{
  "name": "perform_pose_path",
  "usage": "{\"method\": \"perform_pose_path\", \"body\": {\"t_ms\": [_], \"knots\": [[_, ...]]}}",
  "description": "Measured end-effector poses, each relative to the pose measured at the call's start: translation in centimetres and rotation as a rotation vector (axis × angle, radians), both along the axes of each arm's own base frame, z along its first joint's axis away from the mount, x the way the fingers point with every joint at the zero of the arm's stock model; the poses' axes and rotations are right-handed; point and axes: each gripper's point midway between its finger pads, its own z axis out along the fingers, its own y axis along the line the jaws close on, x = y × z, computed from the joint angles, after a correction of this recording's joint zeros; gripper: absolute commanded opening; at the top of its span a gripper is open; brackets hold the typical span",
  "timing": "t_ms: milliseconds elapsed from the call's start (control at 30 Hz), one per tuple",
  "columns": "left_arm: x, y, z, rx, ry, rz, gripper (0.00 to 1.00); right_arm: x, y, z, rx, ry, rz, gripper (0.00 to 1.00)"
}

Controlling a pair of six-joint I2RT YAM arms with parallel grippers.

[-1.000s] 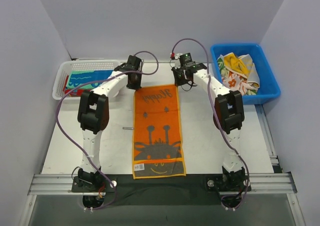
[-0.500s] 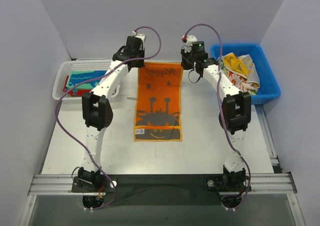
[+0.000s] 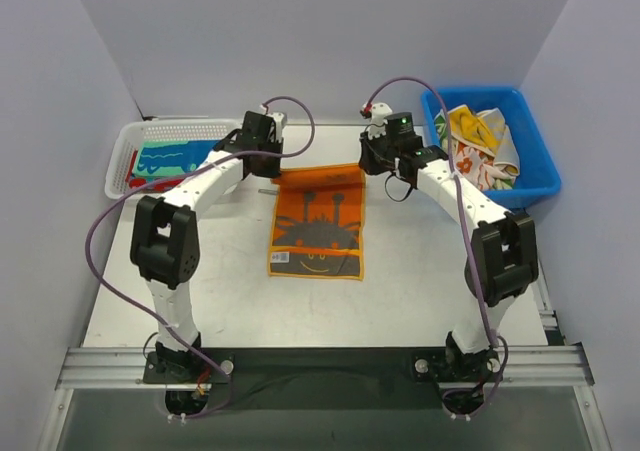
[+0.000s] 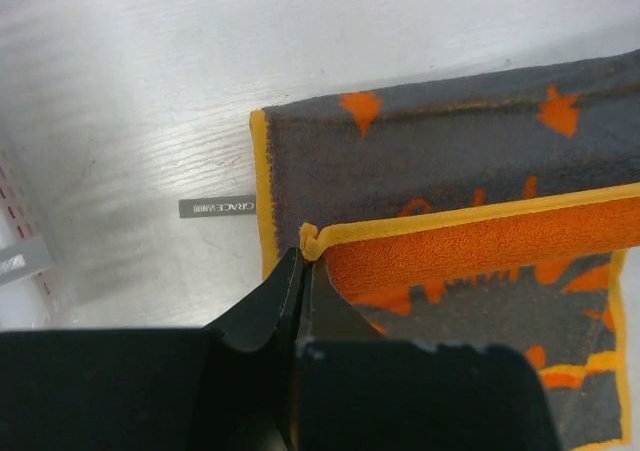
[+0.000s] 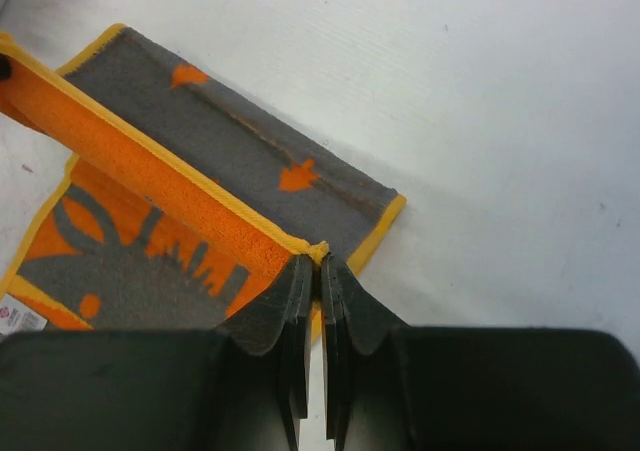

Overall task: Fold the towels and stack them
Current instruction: Fold the towel

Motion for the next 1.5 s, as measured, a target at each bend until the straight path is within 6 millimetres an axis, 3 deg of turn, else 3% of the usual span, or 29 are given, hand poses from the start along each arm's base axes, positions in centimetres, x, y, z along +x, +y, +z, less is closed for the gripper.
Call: {"method": "perform_pose_path", "body": {"t_ms": [200,333,467,600,700,833,1067,1233,1367,1500], "knots": [[-2.1,0.2,4.1,-0.066,-0.073,-0.003,0.00,-3.2,0.4,1.9,-0.025,-0.034,0.004,0.00],[-5.0,0.5,4.4,-0.097,-0.061,-0.004,0.00,-6.0,0.9,2.3,-0.034,-0.024,0.008,0.00],[-9.1,0.1,1.0,-0.100,0.042,-0.015,0.00,-9.4,1.0,0.0,-0.027,0.053,-0.003,0.00],[-14.2,-0.8,-3.9,-0.073,0.182,-0.040,0.00,-12.9,-0.3,-4.7,-0.033,0.199,-0.056,0.00],[-18.0,-0.5,-7.6,-0.050,0.299,-0.028,0.00,-15.7,-0.9,-8.4,-0.031,0.332,-0.080,0.00],[-20.0,0.4,-10.1,-0.037,0.377,0.013,0.00,-18.0,-0.2,-11.8,-0.010,0.481,-0.079,0.00],[-19.8,0.4,-10.4,-0.045,0.380,0.046,0.00,-19.2,-0.1,-15.4,-0.019,0.619,-0.105,0.00],[-19.1,0.4,-9.9,-0.037,0.364,0.057,0.00,-18.7,-0.2,-15.3,-0.005,0.624,-0.117,0.00],[-16.9,0.1,-7.6,-0.039,0.306,0.061,0.00,-17.6,-0.5,-13.6,-0.001,0.591,-0.129,0.00],[-14.2,0.0,-4.2,-0.043,0.219,0.070,0.00,-15.7,0.1,-9.3,0.033,0.493,-0.121,0.00]]}}
